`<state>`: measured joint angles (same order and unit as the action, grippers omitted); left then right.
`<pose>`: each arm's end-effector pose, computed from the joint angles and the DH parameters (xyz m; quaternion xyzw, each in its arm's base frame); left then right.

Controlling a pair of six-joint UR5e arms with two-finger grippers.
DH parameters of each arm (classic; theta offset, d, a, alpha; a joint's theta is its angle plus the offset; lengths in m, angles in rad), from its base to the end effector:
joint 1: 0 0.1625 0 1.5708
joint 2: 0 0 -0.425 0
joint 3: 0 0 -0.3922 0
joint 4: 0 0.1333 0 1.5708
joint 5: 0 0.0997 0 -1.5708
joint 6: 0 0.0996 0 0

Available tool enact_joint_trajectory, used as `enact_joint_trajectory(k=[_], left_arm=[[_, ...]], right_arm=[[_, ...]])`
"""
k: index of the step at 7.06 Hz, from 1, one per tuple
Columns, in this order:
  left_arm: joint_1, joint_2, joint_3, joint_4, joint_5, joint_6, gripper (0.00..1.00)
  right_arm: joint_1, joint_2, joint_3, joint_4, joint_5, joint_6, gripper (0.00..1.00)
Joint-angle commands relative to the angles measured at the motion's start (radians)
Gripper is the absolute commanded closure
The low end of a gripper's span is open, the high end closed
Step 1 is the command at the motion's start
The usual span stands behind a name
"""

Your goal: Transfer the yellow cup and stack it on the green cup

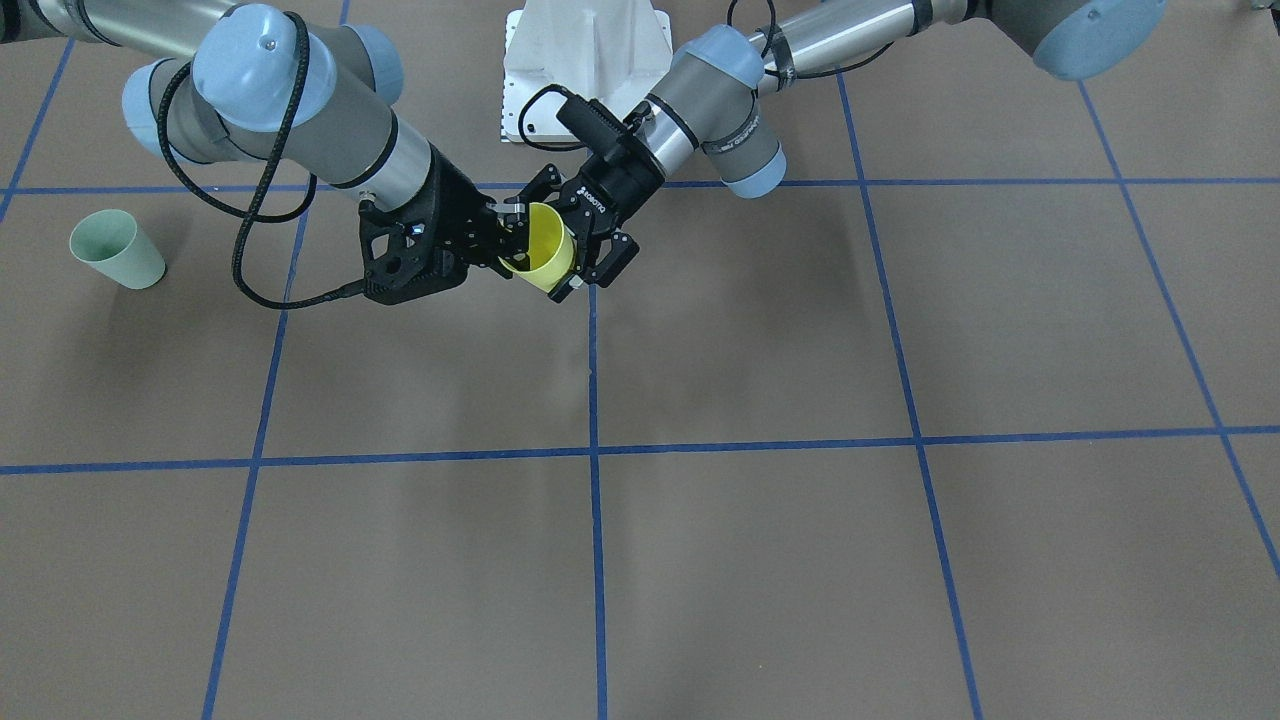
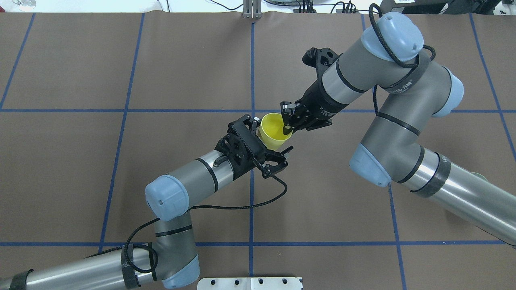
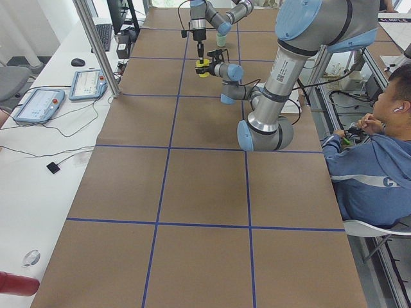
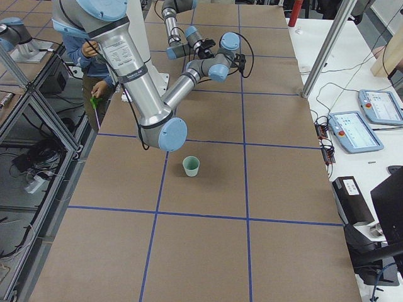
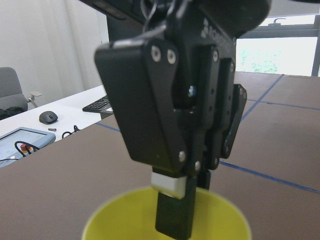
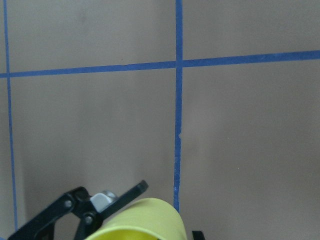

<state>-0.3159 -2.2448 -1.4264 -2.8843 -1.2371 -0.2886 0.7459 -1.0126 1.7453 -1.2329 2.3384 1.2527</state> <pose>0.5830 -0.3651 0.1751 0.6330 0.4758 0.1598 0.5894 -0.4173 -0.4729 0.2075 -0.0376 -0.5710 -0.0174 0.8199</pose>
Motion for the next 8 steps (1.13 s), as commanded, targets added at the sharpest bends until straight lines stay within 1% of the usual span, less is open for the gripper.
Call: enact_joint_trajectory(k=[1,2,3,4,5,6,7,8], left_arm=[[-0.005,0.001,-0.009,0.0,0.004,-0.003,0.01],[-0.009,0.002,-0.032,0.0,0.004,-0.006,0.01],[-0.011,0.005,-0.043,0.0,0.004,-0.007,0.01],[-0.017,0.008,-0.043,0.0,0.007,-0.009,0.01],[-0.023,0.007,-0.043,0.0,0.008,-0.012,0.01],[-0.032,0.016,-0.039,0.005,0.036,-0.015,0.01],[-0.029,0.048,-0.034,0.0,0.115,-0.061,0.01],[-0.034,0.057,-0.031,0.002,0.126,-0.108,0.01]], right_arm=[[0.055,-0.061,0.032,0.001,0.085,-0.007,1.0],[0.096,-0.101,0.052,0.001,0.119,-0.006,1.0],[0.146,-0.148,0.094,0.0,0.136,0.002,1.0],[0.206,-0.232,0.15,-0.005,0.128,0.013,1.0],[0.269,-0.339,0.202,-0.004,0.078,0.016,1.0],[0.283,-0.474,0.274,-0.002,-0.039,0.014,1.0],[0.297,-0.601,0.343,-0.003,-0.091,0.013,1.0],[0.318,-0.698,0.388,-0.005,-0.091,0.008,1.0]])
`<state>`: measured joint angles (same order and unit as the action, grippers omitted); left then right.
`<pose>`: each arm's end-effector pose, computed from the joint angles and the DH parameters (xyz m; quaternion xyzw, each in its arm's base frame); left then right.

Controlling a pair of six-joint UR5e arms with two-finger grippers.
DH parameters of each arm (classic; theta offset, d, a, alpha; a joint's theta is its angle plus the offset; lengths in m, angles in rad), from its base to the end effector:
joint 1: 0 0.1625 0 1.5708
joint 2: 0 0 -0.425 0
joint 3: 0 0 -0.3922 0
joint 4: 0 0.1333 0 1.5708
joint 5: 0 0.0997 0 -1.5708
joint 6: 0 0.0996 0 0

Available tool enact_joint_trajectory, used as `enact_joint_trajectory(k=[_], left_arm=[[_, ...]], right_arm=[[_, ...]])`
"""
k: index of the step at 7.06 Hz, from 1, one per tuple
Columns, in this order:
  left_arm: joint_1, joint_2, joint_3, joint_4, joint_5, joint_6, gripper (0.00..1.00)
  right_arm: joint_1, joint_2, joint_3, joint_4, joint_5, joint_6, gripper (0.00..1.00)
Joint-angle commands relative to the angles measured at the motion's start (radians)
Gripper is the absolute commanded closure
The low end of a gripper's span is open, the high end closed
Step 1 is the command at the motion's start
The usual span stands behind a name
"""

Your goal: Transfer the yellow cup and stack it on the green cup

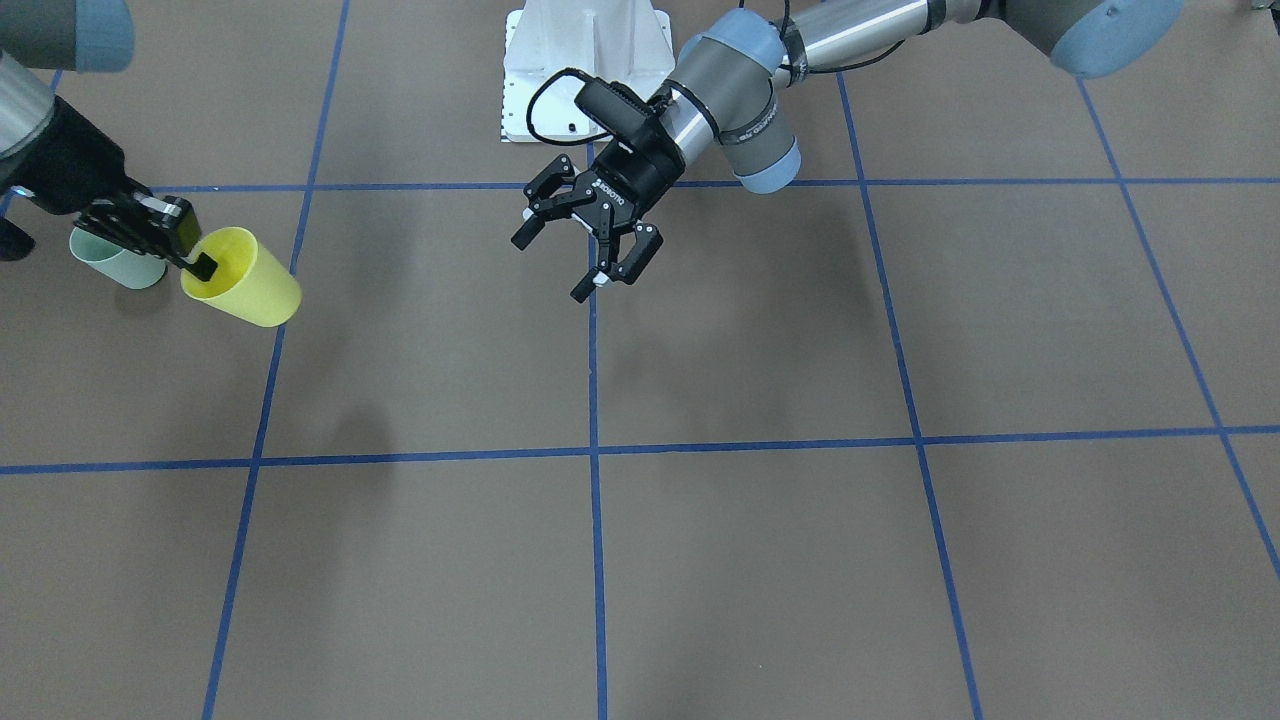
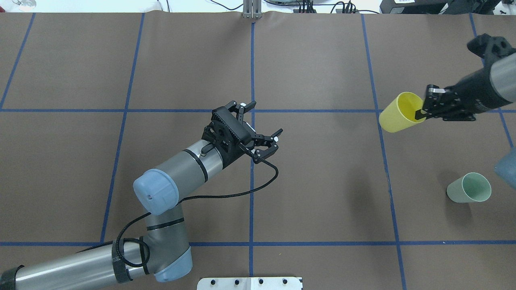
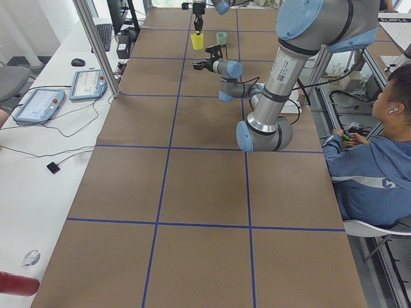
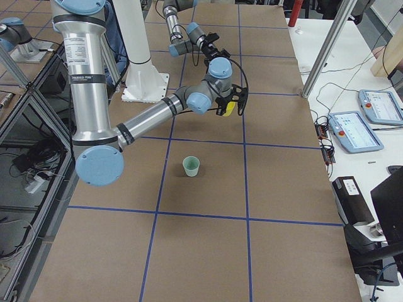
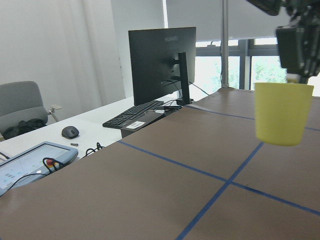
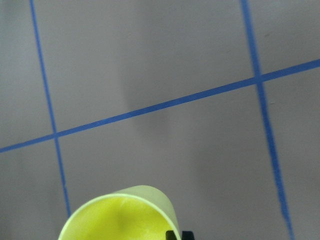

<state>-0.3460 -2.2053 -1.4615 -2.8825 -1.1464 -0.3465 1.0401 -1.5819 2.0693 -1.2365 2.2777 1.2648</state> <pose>0.5548 -0.3853 0.1881 0.6396 0.4591 0.1008 0.6083 -0.1763 -0.4359 0.3824 -0.0146 -0.4908 0.1796 0.8524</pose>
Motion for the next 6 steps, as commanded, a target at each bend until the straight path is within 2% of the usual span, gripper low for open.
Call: enact_joint_trajectory(k=[1,3,6], left_arm=[[-0.007,0.019,0.004,0.002,0.04,-0.055,0.01],[-0.011,0.027,0.007,0.005,0.042,-0.057,0.01],[-0.011,0.033,0.007,0.005,0.042,-0.057,0.01]], right_arm=[[0.02,-0.223,0.075,0.0,-0.043,-0.016,1.0],[0.038,-0.327,0.107,0.0,-0.032,-0.027,1.0],[0.024,-0.406,0.104,-0.008,-0.061,-0.09,1.0]])
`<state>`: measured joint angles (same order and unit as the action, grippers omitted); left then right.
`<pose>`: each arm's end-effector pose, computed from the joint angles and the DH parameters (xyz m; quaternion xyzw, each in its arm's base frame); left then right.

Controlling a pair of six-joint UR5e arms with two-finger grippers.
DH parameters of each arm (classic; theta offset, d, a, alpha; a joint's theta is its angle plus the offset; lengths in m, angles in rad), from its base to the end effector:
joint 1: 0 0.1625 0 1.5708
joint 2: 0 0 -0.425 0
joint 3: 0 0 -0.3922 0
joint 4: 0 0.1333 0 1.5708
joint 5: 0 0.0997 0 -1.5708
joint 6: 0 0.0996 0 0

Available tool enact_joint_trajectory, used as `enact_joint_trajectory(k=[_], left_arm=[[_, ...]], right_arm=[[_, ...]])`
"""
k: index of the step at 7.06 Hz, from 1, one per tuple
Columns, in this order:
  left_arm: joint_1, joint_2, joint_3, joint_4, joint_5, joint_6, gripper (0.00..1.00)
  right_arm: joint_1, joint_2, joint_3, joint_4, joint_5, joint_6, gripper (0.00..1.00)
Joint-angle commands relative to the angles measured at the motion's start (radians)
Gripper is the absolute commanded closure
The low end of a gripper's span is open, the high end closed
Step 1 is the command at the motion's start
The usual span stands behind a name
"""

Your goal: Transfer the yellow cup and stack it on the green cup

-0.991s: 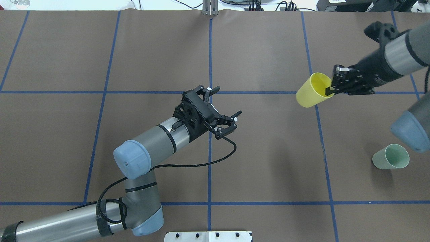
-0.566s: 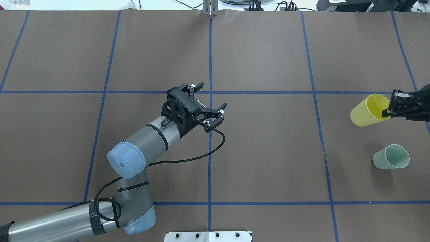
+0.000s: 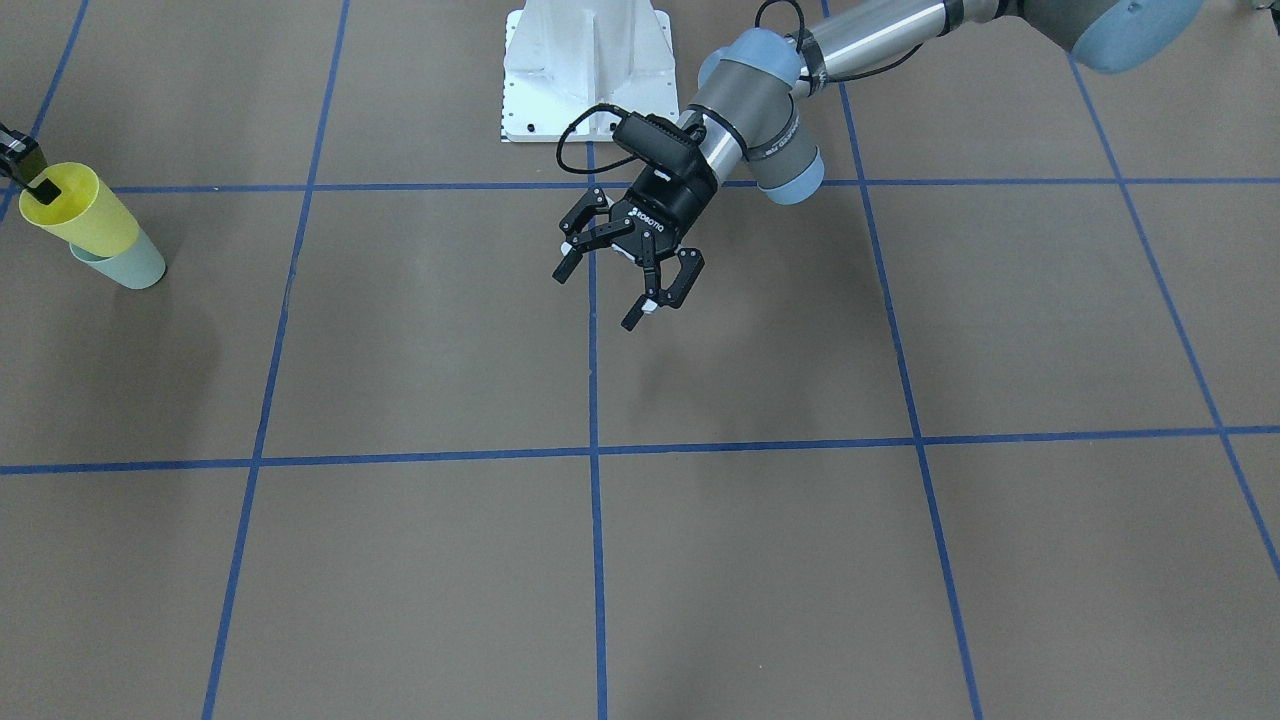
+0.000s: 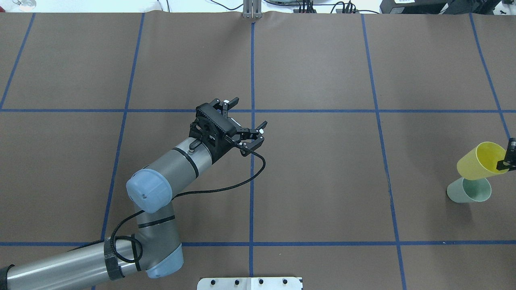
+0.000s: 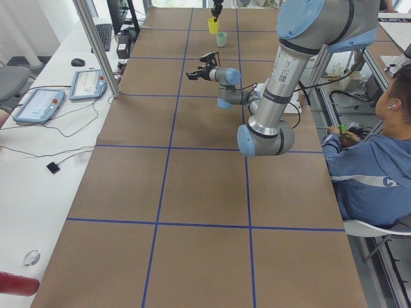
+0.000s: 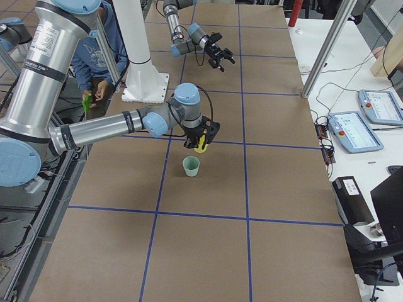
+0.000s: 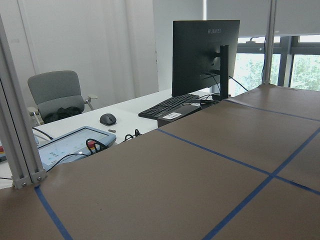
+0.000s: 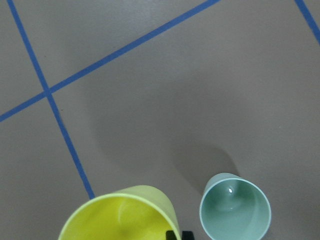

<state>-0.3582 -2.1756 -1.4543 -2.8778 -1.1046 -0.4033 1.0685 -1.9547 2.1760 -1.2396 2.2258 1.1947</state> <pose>0.5487 -0.3955 0.2111 0.6297 0.4504 0.0728 0.6287 -0.1047 -0.3415 0.4854 -0.0615 -0.3984 0.2266 0.8867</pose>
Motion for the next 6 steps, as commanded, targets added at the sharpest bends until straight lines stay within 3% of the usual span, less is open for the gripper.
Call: enact_joint_trajectory(k=[1,6], left_arm=[[0.001,0.003,-0.001,0.0,0.0,0.0,0.01],[0.001,0.005,-0.001,0.0,0.0,0.0,0.01]], right_arm=[[-0.008,-0.033,-0.014,-0.006,-0.008,-0.02,1.0],[-0.028,-0.032,-0.062,-0.004,0.015,-0.02,1.0]])
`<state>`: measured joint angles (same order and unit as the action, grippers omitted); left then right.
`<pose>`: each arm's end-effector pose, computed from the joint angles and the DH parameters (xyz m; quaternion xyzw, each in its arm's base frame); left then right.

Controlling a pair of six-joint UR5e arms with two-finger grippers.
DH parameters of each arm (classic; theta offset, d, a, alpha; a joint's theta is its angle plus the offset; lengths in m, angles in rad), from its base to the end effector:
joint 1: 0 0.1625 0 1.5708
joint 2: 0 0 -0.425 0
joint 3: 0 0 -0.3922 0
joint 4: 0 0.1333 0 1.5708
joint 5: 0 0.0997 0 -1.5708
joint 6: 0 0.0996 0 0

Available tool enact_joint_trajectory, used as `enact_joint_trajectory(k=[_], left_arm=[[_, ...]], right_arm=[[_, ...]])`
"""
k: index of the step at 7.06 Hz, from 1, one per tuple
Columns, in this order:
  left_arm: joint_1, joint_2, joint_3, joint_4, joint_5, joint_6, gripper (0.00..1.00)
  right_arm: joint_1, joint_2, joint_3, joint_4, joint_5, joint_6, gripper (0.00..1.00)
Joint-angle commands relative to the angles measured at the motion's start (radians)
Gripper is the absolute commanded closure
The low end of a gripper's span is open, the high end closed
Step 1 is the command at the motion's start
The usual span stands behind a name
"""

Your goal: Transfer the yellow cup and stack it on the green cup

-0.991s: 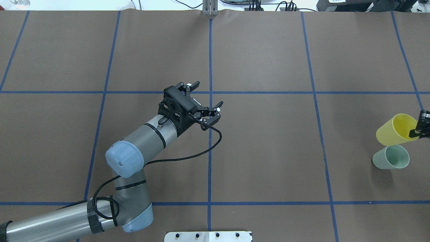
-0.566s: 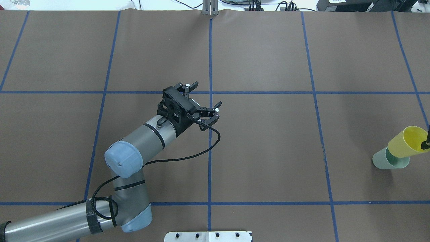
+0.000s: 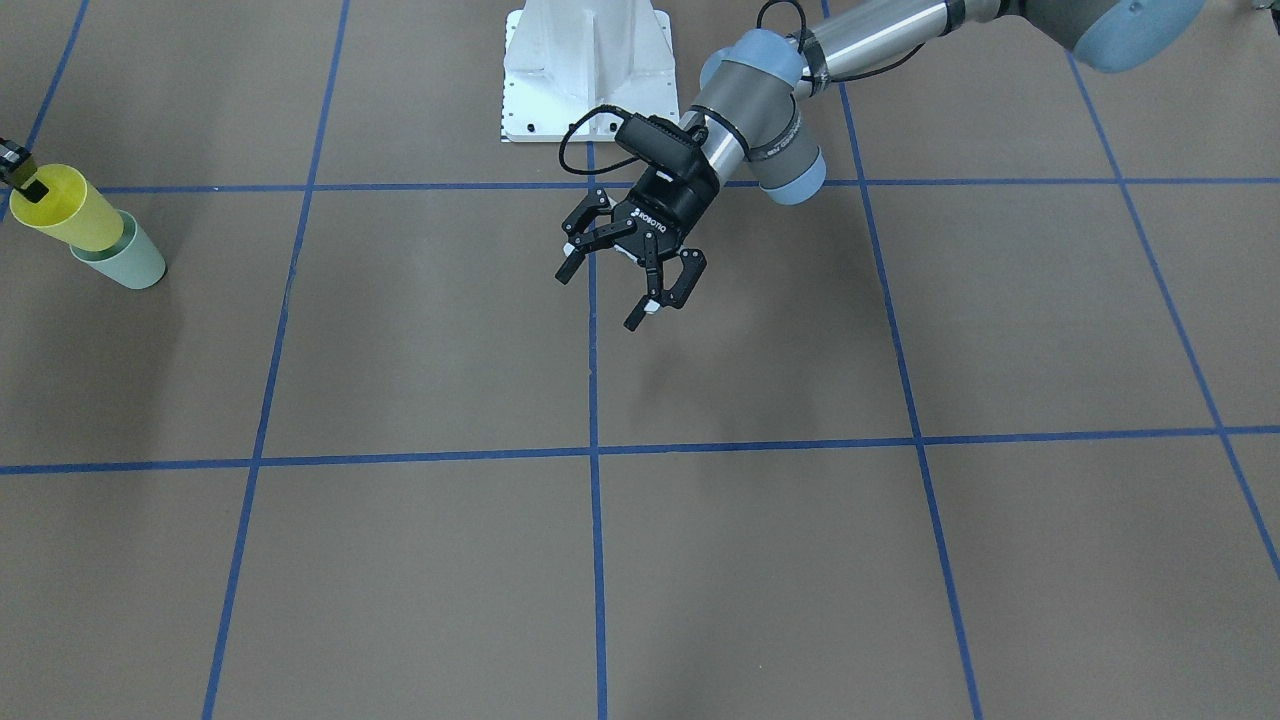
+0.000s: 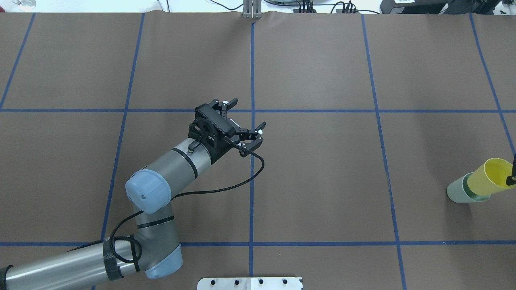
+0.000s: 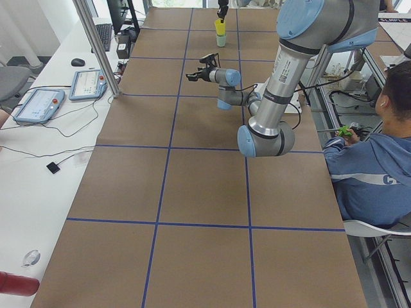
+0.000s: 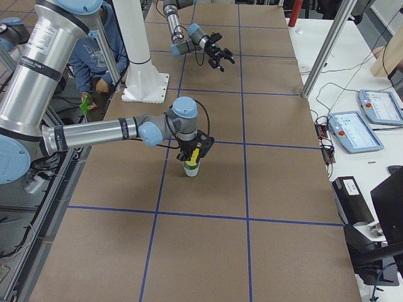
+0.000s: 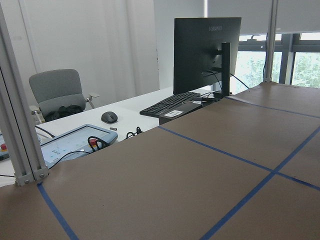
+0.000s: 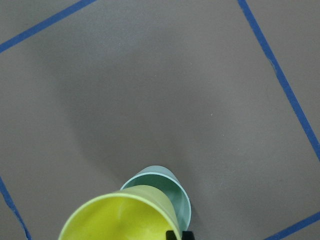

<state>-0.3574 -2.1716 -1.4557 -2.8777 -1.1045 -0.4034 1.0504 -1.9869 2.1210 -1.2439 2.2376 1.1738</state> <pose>0.5485 -0.3949 0.2132 0.6292 0.4499 0.0736 0.6295 -0.1073 -0.3315 0.5245 -0.0958 -0.3727 0.2244 0.8953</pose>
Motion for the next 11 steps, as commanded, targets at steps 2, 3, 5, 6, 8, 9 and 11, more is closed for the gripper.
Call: enact_joint_trajectory(k=[2,3,5,6,8,9,11], left_arm=[[0.002,0.001,0.0,0.0,0.0,0.0,0.01],[0.002,0.001,0.0,0.0,0.0,0.0,0.01],[0.002,0.0,0.0,0.0,0.0,0.0,0.01],[0.002,0.001,0.0,0.0,0.0,0.0,0.01],[0.002,0.001,0.0,0.0,0.0,-0.002,0.01],[0.003,0.001,0.0,0.0,0.0,-0.002,0.01],[0.003,0.001,0.0,0.0,0.0,0.0,0.01]], right_arm=[[-0.013,0.003,-0.012,0.0,0.003,0.001,1.0],[-0.016,0.003,-0.018,0.0,0.003,0.001,1.0],[-0.016,0.003,-0.03,0.0,0.0,0.001,1.0],[-0.016,0.006,-0.032,0.0,0.0,0.001,1.0],[-0.018,0.02,-0.039,-0.002,0.005,0.003,1.0],[-0.02,0.025,-0.042,-0.002,0.005,0.003,0.48],[-0.016,0.049,-0.035,0.0,0.003,0.017,0.0]])
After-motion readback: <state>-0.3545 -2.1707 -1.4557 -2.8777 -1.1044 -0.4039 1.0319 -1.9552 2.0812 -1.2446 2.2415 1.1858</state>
